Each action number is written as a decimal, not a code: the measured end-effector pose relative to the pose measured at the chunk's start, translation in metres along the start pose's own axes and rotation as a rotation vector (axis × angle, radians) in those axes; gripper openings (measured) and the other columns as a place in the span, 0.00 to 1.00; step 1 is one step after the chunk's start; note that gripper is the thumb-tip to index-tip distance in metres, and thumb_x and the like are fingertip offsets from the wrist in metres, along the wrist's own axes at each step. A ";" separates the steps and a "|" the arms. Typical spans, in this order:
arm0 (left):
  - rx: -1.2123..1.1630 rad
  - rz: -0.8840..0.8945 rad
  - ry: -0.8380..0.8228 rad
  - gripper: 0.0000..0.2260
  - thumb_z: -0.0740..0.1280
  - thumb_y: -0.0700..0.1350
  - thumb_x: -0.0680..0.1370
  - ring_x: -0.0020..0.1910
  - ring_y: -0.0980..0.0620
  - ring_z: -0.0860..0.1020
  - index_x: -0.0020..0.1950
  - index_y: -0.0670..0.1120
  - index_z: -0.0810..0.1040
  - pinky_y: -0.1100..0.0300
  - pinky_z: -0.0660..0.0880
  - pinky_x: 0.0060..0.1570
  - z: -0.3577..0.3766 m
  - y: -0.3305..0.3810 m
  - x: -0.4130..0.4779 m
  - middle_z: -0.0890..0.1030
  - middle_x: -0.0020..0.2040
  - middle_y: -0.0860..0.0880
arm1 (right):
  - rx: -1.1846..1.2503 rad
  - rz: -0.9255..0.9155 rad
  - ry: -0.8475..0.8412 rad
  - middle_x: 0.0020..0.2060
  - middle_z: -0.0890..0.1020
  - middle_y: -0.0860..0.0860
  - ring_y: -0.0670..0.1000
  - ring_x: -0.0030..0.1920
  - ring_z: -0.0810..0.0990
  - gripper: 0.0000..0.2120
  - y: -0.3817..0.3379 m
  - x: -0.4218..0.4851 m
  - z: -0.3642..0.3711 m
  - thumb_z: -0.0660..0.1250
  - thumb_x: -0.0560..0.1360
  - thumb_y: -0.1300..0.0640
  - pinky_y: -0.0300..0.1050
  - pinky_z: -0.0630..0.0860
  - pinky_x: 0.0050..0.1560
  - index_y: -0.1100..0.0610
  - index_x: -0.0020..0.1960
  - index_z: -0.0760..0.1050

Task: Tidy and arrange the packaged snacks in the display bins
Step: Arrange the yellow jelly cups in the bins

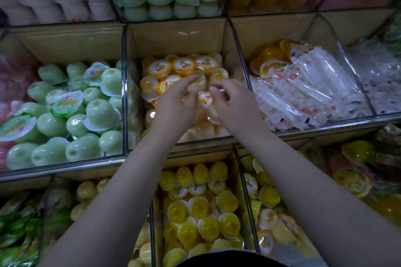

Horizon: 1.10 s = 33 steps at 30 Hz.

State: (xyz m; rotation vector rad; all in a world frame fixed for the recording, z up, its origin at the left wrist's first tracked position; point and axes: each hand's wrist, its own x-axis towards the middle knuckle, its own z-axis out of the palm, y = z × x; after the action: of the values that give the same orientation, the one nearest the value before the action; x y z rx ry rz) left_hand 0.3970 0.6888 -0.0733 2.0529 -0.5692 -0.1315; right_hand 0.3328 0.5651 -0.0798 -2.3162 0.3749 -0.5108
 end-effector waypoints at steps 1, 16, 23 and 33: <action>-0.156 -0.044 0.025 0.15 0.60 0.44 0.83 0.65 0.58 0.73 0.69 0.50 0.74 0.63 0.69 0.65 -0.001 0.004 -0.002 0.77 0.65 0.54 | 0.107 0.027 0.019 0.50 0.79 0.47 0.38 0.47 0.75 0.11 -0.001 -0.003 -0.003 0.60 0.81 0.54 0.23 0.67 0.44 0.55 0.59 0.78; -0.896 -0.223 -0.106 0.20 0.46 0.53 0.85 0.65 0.62 0.73 0.72 0.50 0.68 0.63 0.69 0.62 0.031 0.044 -0.052 0.76 0.64 0.57 | 0.940 0.252 0.032 0.65 0.77 0.50 0.42 0.64 0.75 0.25 -0.004 -0.058 -0.049 0.48 0.81 0.41 0.40 0.70 0.67 0.54 0.67 0.71; -0.959 -0.244 -0.135 0.21 0.43 0.52 0.85 0.63 0.63 0.75 0.69 0.52 0.70 0.64 0.70 0.64 0.066 0.061 -0.084 0.76 0.66 0.55 | 1.046 0.274 0.008 0.66 0.77 0.50 0.43 0.66 0.74 0.30 0.025 -0.091 -0.068 0.48 0.76 0.39 0.41 0.69 0.67 0.55 0.67 0.71; -0.946 -0.304 -0.158 0.21 0.42 0.52 0.85 0.67 0.61 0.72 0.64 0.53 0.73 0.59 0.64 0.69 0.119 0.070 -0.118 0.77 0.66 0.56 | 1.078 0.376 -0.003 0.61 0.80 0.49 0.45 0.64 0.77 0.25 0.076 -0.127 -0.092 0.49 0.75 0.39 0.45 0.70 0.68 0.51 0.61 0.73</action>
State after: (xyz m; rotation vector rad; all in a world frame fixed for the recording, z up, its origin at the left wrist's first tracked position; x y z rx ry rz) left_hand 0.2307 0.6178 -0.0940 1.1869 -0.2028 -0.6208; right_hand 0.1694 0.5092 -0.1048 -1.1732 0.3881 -0.3771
